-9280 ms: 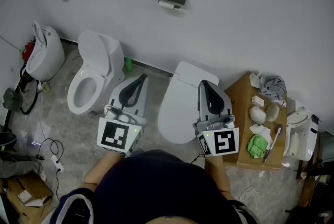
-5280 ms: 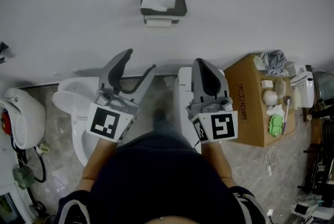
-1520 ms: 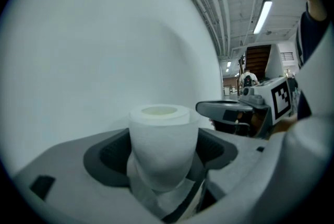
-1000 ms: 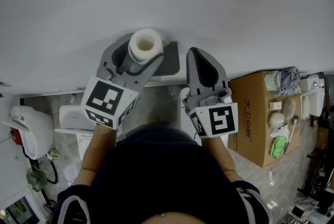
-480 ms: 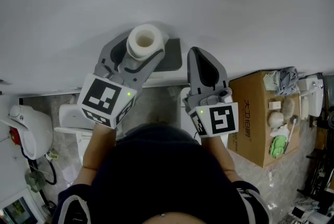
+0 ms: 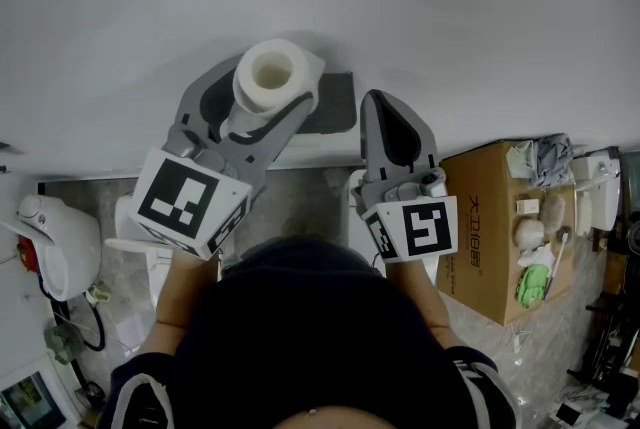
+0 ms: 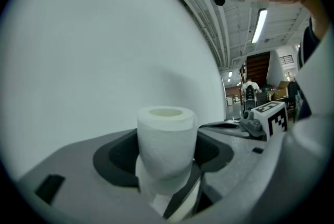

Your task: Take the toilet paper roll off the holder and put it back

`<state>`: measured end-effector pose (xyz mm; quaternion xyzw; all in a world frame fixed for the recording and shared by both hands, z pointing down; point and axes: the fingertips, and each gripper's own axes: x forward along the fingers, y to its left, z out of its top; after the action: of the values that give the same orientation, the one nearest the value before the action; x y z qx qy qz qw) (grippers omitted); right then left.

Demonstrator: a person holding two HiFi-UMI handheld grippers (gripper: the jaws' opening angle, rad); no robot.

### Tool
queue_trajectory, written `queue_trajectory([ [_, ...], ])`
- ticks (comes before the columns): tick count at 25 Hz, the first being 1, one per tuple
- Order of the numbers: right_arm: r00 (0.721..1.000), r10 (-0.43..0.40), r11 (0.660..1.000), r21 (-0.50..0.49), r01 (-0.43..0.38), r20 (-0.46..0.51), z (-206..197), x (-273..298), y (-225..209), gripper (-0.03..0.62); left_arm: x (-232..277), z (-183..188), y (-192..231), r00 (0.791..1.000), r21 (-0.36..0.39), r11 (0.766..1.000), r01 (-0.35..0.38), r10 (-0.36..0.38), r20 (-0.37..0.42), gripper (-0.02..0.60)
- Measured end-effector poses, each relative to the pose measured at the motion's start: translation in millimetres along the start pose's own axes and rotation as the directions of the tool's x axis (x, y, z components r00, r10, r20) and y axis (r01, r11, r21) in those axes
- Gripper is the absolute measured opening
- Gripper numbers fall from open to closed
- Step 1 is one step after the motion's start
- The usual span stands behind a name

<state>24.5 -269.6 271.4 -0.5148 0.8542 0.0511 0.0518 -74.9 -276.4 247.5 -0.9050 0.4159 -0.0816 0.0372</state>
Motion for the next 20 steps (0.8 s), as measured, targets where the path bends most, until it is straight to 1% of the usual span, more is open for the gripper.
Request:
queue_trajectory([
  [2,1.0,0.003,1.0,0.0,-0.003,0.001,0,1,0,0.015,-2,4,1,1.0,0.003,1.0,-0.002,0.002,0.006,0.296],
  [6,1.0,0.012,1.0,-0.004,-0.012,0.0,2,11,14,0.015,-20,9,17,1.0,0.003,1.0,-0.017,0.017,0.015,0.296],
  [10,1.0,0.016,1.0,-0.005,-0.016,-0.001,1,7,5,0.015,-21,12,16,0.999,0.008,0.999,-0.037,0.037,0.016,0.296],
  [20,1.0,0.026,1.0,-0.007,-0.026,0.003,1,7,1,0.015,-36,3,36,0.992,-0.005,0.992,-0.128,0.128,0.006,0.296],
])
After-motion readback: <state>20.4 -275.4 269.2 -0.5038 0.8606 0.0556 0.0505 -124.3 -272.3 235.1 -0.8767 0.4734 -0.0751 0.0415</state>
